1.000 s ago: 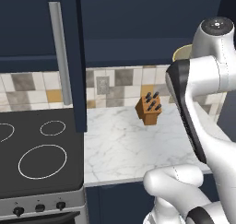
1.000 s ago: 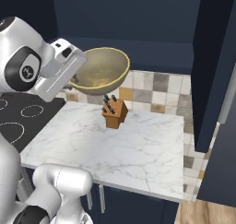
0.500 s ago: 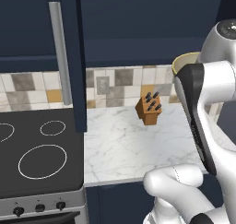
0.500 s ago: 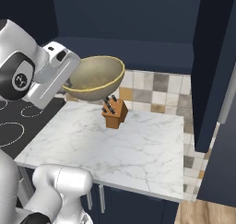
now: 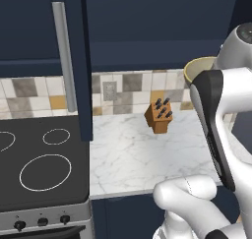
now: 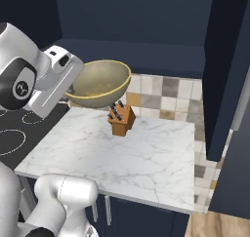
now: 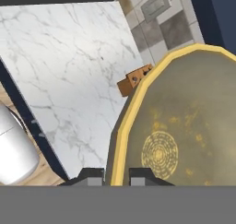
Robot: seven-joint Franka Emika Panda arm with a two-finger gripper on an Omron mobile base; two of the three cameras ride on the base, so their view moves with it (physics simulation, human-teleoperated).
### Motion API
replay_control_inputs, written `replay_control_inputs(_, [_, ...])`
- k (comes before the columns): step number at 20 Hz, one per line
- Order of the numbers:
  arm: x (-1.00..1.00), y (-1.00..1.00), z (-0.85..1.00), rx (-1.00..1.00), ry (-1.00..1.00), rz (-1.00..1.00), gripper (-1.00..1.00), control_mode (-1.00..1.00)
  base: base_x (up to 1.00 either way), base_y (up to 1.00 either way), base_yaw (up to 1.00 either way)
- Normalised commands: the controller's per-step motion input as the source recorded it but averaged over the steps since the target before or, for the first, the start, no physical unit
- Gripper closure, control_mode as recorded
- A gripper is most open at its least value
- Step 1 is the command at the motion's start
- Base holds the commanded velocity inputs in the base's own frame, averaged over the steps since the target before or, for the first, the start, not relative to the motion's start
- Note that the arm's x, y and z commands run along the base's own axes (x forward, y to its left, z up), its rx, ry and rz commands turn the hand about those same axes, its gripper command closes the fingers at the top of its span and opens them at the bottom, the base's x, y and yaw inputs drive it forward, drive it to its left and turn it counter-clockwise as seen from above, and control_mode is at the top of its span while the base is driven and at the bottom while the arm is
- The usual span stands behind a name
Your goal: Move the bowls from the cabinet to the plates on the dining table.
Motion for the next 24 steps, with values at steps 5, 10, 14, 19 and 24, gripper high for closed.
replay_control_inputs(5, [0.00, 0.01, 0.00, 0.00, 0.00, 0.00, 1.00, -1.00, 0.00, 0.00, 0.00])
replay_control_inputs(10, [0.00, 0.00, 0.00, 0.00, 0.00, 0.00, 1.00, 1.00, 0.00, 0.00, 0.00])
replay_control_inputs(14, [0.00, 0.00, 0.00, 0.00, 0.00, 0.00, 1.00, 1.00, 0.00, 0.01, 0.00])
replay_control_inputs(19, [0.00, 0.00, 0.00, 0.00, 0.00, 0.00, 1.00, 1.00, -0.39, 0.01, 0.00])
replay_control_inputs(24, [0.00, 0.00, 0.00, 0.00, 0.00, 0.00, 1.00, 1.00, -0.71, 0.14, 0.00])
